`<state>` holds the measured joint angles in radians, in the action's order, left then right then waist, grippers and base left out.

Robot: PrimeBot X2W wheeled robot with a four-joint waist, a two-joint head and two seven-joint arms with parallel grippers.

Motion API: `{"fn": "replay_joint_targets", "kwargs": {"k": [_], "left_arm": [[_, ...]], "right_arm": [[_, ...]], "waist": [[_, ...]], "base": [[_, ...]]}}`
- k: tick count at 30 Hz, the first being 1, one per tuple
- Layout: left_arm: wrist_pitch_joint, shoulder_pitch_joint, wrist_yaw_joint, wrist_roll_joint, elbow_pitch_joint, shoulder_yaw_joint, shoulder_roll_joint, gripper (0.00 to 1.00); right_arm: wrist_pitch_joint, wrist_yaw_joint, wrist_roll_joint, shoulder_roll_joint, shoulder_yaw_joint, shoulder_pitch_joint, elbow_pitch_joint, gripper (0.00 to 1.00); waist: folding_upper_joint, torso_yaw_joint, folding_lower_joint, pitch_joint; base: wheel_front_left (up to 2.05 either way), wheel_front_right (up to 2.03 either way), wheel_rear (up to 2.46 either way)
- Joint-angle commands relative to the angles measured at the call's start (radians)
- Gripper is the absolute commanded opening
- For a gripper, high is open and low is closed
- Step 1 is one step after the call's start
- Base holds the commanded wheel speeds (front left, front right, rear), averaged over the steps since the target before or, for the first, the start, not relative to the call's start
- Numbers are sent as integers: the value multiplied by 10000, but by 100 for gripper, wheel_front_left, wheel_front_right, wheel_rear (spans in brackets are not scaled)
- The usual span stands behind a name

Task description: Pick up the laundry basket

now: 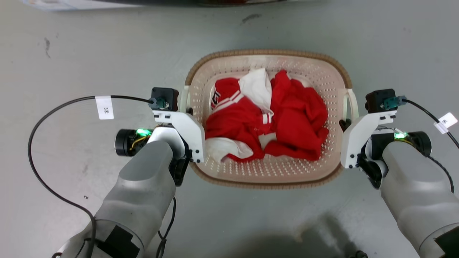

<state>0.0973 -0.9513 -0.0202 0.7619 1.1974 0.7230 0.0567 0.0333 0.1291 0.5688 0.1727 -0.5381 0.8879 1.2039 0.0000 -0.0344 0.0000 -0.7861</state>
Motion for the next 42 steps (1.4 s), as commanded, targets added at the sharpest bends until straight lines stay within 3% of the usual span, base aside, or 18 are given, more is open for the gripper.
{"fn": "replay_joint_targets", "kwargs": {"k": [1, 11, 25, 42], "left_arm": [[-132, 85, 118, 159, -73, 73, -117, 0], [-1439, 692, 271, 1245, -17, 537, -135, 0], [-2796, 1001, 499, 1959, 604, 840, -105, 0], [-4135, 1157, 594, 2206, 875, 826, 603, 0]], "right_arm": [[138, 30, 188, -95, -126, -154, -104, 0], [1672, 31, 1577, 166, -1070, -841, -491, 0], [3311, 31, 2932, 176, -1948, -1189, -565, 0], [5430, 30, 3812, -35, -2720, -895, -284, 0]], "waist": [[0, -8, 0, 270], [0, -37, 0, 2131], [0, 8, 0, 4873], [0, -31, 0, 6958]], "base": [[0, 0, 0], [0, 0, 0], [0, 0, 0], [0, 0, 0]]}}
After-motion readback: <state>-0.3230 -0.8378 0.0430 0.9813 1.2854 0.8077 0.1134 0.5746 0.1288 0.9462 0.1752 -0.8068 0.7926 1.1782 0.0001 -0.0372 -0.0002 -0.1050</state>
